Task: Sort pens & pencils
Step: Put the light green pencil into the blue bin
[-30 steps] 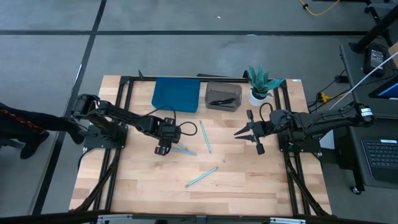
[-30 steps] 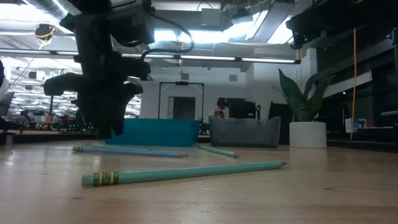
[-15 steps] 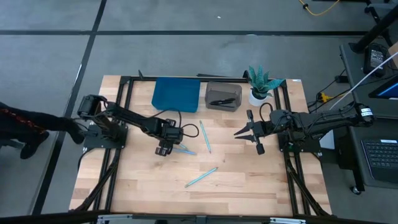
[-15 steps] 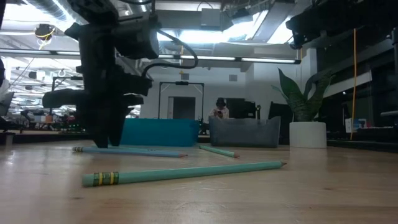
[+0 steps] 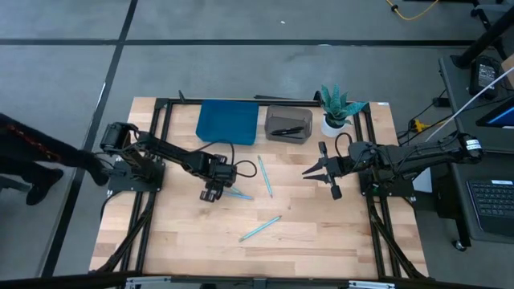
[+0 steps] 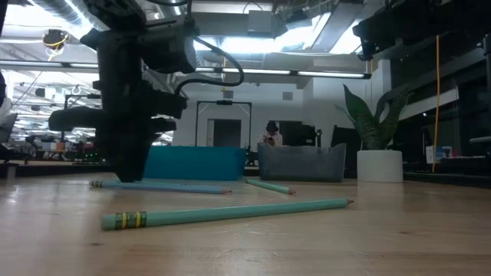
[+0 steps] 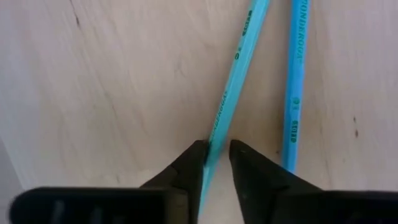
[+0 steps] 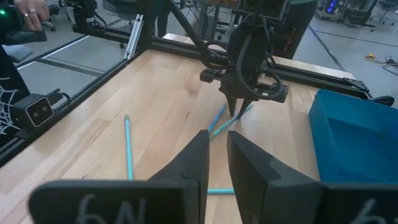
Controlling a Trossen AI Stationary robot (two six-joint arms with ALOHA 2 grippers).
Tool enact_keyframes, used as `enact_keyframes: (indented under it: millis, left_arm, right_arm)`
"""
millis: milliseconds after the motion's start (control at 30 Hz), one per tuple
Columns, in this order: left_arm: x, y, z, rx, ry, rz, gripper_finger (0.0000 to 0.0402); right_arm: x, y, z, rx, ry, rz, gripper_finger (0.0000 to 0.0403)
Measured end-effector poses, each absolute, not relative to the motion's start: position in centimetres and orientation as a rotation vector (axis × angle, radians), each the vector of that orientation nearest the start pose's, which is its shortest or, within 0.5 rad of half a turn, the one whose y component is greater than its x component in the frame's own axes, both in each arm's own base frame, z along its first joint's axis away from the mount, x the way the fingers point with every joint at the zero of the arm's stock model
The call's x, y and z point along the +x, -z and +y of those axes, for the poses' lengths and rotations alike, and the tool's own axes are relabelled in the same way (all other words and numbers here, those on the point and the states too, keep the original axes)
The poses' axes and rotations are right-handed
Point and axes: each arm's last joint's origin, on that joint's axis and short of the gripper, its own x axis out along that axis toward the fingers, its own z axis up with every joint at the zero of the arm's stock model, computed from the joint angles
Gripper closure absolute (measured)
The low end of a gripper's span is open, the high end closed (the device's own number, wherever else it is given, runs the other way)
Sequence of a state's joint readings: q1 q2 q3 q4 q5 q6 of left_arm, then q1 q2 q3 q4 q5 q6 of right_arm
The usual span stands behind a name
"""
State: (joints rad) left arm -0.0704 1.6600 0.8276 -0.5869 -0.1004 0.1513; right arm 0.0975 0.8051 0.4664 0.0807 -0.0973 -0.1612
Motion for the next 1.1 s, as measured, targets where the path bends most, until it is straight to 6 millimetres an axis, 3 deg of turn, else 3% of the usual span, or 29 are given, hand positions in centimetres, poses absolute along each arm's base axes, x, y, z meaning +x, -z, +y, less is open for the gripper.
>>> enact_keyframes:
  millis: [267, 1100]
  left_arm:
    - [26.7, -13.0, -1.6, 0.245, 0.084, 1.418, 0.0393]
    - [27.5, -14.2, -1.7, 0.226, 0.083, 1.431, 0.0391]
  right_arm:
    - [18.0, -24.4, 2.0, -0.160, -0.214, 0.243, 0.0343]
    - [18.0, -24.4, 2.0, -0.157, -0.214, 0.248, 0.0343]
